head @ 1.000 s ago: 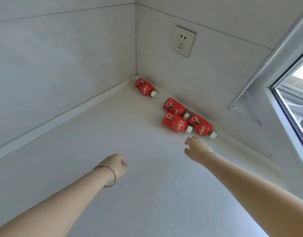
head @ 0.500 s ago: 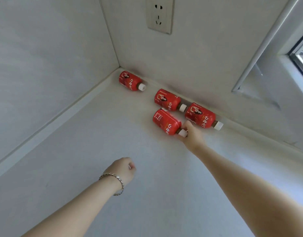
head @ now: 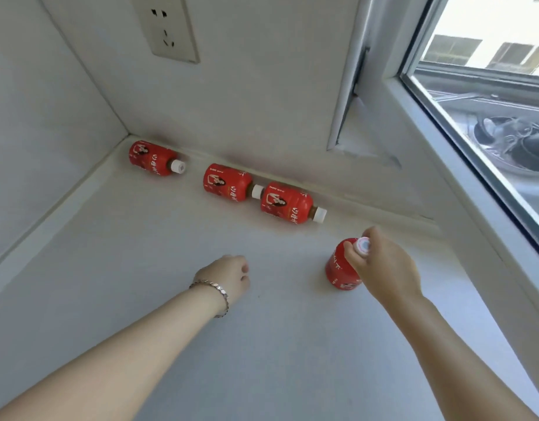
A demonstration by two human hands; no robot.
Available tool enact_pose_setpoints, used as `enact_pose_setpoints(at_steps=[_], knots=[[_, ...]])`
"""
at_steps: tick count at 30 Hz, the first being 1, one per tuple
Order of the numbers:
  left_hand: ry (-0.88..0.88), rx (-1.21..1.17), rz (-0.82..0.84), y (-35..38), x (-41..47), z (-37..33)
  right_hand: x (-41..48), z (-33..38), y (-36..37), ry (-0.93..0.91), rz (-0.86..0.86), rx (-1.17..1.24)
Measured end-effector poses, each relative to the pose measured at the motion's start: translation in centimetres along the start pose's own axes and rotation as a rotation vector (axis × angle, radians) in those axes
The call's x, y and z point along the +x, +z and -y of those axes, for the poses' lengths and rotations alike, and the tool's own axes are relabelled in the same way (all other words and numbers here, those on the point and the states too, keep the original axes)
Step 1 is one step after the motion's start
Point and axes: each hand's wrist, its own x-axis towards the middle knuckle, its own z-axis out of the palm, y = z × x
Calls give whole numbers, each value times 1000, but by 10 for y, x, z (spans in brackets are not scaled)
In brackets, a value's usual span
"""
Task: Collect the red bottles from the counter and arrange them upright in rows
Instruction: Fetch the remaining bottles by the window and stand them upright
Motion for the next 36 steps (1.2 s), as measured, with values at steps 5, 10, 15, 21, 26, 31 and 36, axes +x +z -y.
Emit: enact_pose_setpoints(at_steps=[5,10,15,21,26,31,36], knots=[[341,264,-267,-16,56,-64,14,3,1,10,50,-21],[355,268,-284,-14,115,-89,17,-1,5,16,43,-12],[343,533,-486,-6,124,-96,13,-5,7,-4,51,-4],[352,126,-476,9,69,-64,12,-4,6,-1,75,8],[143,-516,-304,20,1,-34,10,-3,2,8,104,8],[190,-197,-314,7,-8,-35,9,-1,2,22,111,-6],[236,355,-455,-3,-8,-56,7,5,-1,68,143,-128]])
